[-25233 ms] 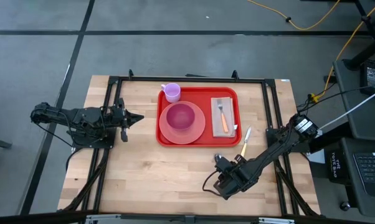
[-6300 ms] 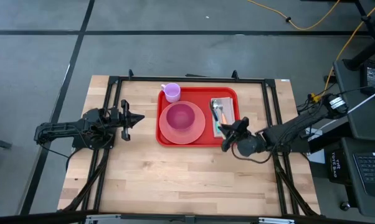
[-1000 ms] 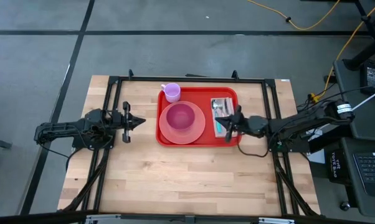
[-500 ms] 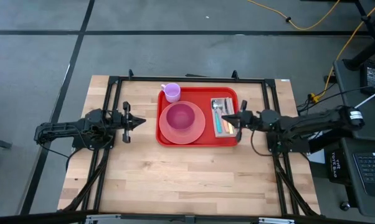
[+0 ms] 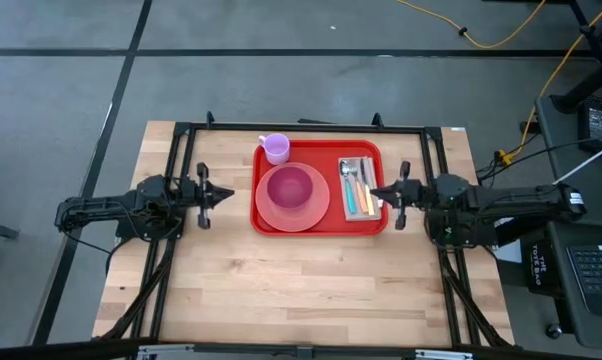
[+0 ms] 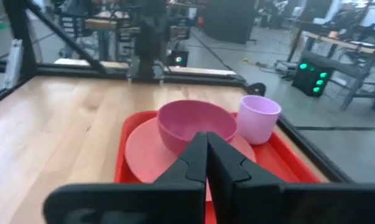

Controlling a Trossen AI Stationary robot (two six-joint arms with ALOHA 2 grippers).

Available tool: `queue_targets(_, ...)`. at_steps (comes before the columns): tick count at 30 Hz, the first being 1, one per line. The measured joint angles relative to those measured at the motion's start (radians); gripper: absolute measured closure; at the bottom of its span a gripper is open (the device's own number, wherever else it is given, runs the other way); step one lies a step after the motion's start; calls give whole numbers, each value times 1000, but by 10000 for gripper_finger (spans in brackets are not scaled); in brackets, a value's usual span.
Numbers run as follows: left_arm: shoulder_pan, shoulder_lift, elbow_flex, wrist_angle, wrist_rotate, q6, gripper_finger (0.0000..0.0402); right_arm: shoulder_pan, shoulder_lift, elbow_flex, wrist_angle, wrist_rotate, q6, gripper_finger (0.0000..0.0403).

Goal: Set up tray
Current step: Return to Home Position

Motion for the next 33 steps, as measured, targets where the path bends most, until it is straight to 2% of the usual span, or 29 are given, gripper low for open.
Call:
queue_targets(6, 0, 0, 0, 0, -40, 17, 398, 0, -4, -1, -36, -61, -4, 398)
queue_targets(11, 0, 0, 0, -19, -21, 17, 398, -2, -40, -116, 115, -35, 1, 400)
queue_targets(19, 0, 0, 0, -47, -20, -14, 398, -2, -225, -208, 142, 44, -42, 399)
queue_targets(23, 0, 0, 0, -47, -20, -17, 398, -2, -312, -214, 54, 13, -47, 399)
queue_targets(28, 0, 0, 0, -47, -21, -16, 398, -2, -374, -216, -102, 10, 24, 396)
queue_targets(33, 0, 0, 0, -46, -22, -16, 398, -2, -394, -216, -125, 9, 52, 399)
